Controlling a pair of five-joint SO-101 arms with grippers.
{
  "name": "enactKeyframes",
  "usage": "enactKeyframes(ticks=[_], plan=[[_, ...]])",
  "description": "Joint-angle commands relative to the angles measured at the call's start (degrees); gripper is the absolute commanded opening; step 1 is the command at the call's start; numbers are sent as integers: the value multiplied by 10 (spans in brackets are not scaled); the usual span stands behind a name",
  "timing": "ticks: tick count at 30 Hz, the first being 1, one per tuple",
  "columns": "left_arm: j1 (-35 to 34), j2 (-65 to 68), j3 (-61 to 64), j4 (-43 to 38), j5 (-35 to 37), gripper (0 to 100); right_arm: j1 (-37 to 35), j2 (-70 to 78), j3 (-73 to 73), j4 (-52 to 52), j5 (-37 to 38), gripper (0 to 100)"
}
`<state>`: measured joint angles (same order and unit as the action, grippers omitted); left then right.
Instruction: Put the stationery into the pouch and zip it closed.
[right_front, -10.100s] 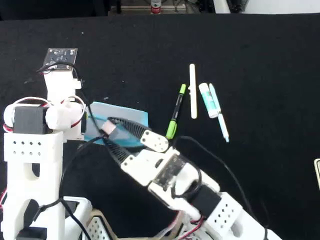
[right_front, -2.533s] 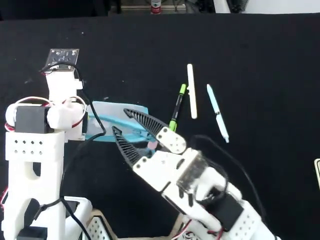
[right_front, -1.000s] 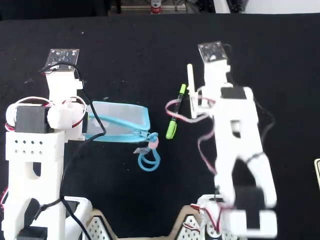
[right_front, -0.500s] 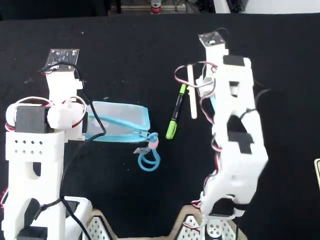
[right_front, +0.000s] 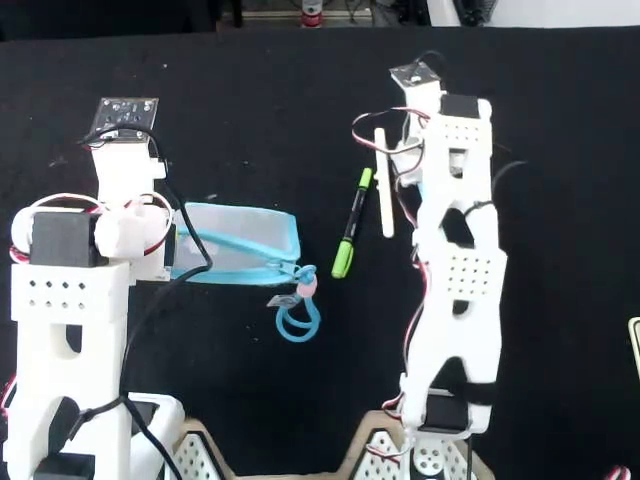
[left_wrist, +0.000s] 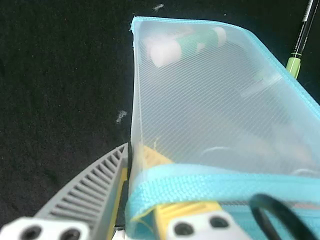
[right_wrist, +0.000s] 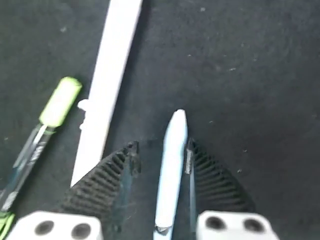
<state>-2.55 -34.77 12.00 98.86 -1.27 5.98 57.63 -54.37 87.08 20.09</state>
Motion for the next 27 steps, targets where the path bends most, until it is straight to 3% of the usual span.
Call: enactKeyframes(ticks=[1, 7, 10, 16, 22, 27], plan=[[2, -3, 0, -4, 0, 30, 23, 52, -132, 32, 4, 139], [2, -3, 0, -4, 0, 30, 21, 132, -240, 92, 52, 129], [2, -3, 0, -4, 0, 30, 23, 153, -298, 116, 55, 11], [2, -3, 0, -5, 0, 30, 25, 157, -357, 142, 39, 10], [2, -3, 0, -6, 0, 30, 25, 130, -305, 144, -20, 10], [2, -3, 0, -6, 0, 30, 19, -6, -119, 143, -28, 10]])
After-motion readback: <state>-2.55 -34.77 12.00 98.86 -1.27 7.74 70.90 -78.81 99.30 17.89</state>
